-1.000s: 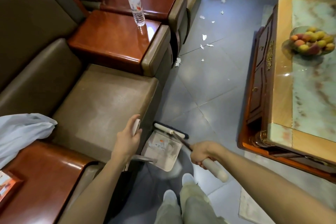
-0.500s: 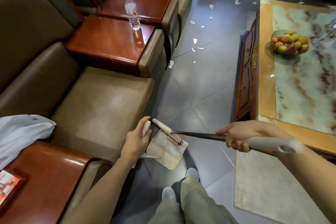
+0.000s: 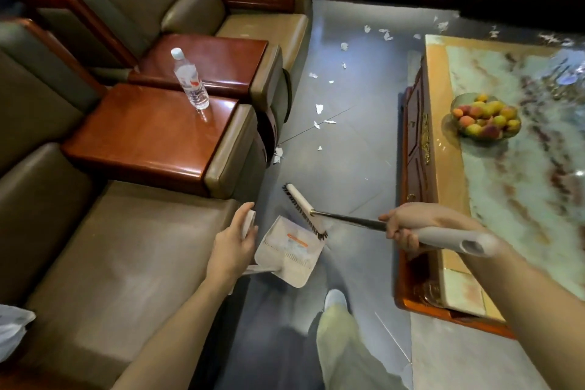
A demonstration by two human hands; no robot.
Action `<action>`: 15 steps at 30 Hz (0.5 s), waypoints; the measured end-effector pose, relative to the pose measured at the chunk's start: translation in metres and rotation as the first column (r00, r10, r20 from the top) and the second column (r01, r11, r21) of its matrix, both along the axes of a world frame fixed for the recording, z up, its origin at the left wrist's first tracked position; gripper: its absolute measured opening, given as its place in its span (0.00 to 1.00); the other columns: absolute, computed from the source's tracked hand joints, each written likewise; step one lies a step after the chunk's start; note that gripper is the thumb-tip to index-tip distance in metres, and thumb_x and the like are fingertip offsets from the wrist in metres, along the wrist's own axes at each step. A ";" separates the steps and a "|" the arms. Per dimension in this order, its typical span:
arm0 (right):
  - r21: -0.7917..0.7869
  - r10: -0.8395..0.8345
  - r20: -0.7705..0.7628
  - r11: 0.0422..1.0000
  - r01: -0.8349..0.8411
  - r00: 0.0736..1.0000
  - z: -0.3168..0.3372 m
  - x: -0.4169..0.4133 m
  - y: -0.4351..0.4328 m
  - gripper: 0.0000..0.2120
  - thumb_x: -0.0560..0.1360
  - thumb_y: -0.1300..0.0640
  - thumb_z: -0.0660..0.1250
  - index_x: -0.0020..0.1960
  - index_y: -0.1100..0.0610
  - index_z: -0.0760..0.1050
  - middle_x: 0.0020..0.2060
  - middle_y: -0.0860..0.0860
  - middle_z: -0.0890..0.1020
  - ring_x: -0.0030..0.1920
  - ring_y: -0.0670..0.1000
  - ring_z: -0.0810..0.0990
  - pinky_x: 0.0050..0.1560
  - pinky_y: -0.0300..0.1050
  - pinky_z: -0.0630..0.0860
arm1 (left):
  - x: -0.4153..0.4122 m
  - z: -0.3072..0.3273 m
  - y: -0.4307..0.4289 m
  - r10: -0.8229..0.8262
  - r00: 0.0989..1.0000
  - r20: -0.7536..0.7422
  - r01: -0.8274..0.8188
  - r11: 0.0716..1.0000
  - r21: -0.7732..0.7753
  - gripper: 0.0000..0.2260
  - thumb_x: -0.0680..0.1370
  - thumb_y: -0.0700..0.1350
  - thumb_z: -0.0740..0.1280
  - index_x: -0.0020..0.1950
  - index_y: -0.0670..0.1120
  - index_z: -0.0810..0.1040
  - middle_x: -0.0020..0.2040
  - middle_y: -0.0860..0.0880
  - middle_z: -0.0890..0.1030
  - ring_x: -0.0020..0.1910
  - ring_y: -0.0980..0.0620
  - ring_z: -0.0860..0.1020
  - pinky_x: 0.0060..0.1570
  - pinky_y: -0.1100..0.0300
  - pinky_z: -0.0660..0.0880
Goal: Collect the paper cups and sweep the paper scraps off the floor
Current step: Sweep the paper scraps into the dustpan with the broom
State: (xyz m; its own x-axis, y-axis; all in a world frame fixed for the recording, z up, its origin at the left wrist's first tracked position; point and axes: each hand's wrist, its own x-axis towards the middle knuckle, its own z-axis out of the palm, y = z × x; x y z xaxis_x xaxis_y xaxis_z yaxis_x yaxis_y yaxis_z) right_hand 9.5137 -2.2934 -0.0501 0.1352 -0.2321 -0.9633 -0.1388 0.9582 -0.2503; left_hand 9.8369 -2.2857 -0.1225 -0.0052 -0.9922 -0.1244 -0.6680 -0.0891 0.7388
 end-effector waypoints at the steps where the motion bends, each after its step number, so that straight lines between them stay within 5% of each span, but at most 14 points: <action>1: -0.030 0.024 -0.022 0.999 -0.025 0.999 -0.002 -0.006 -0.021 0.22 0.77 0.68 0.53 0.63 0.46 0.66 0.18 0.50 0.66 0.14 0.45 0.66 0.15 0.31 0.63 | -0.010 0.001 -0.021 0.017 1.000 0.003 -0.017 1.000 0.005 0.19 0.79 0.46 0.63 0.69 0.57 0.67 0.52 0.41 0.81 0.47 0.41 0.79 0.46 0.52 0.73; 3: -0.075 0.039 -0.054 0.996 -0.043 0.998 -0.006 -0.017 -0.059 0.12 0.80 0.67 0.53 0.44 0.53 0.68 0.18 0.50 0.66 0.15 0.44 0.65 0.17 0.30 0.62 | -0.028 0.003 -0.060 0.052 0.999 0.002 -0.052 0.999 0.008 0.18 0.79 0.46 0.63 0.68 0.58 0.67 0.49 0.40 0.81 0.45 0.39 0.79 0.43 0.52 0.72; 5: -0.136 0.055 -0.104 0.988 -0.069 0.993 -0.010 -0.026 -0.095 0.11 0.78 0.68 0.54 0.39 0.58 0.65 0.21 0.52 0.67 0.18 0.45 0.65 0.19 0.31 0.63 | -0.044 0.007 -0.098 0.083 0.996 -0.014 -0.082 0.997 0.007 0.18 0.79 0.45 0.64 0.67 0.58 0.68 0.46 0.39 0.81 0.44 0.38 0.79 0.42 0.52 0.72; 10: -0.205 0.004 -0.191 0.978 -0.044 0.982 -0.019 -0.040 -0.187 0.12 0.75 0.71 0.55 0.48 0.56 0.69 0.22 0.52 0.67 0.18 0.45 0.64 0.19 0.32 0.63 | -0.073 0.014 -0.177 0.113 0.993 -0.028 -0.112 0.993 0.029 0.19 0.79 0.44 0.64 0.68 0.57 0.68 0.47 0.44 0.80 0.44 0.43 0.78 0.47 0.51 0.74; 15: -0.230 0.082 -0.272 0.962 -0.148 0.959 -0.034 -0.048 -0.281 0.23 0.74 0.71 0.55 0.68 0.61 0.66 0.21 0.52 0.67 0.18 0.45 0.64 0.20 0.32 0.64 | -0.084 0.009 -0.256 0.139 0.990 0.002 -0.139 0.989 0.054 0.19 0.79 0.45 0.63 0.68 0.59 0.67 0.44 0.45 0.80 0.37 0.47 0.76 0.39 0.54 0.70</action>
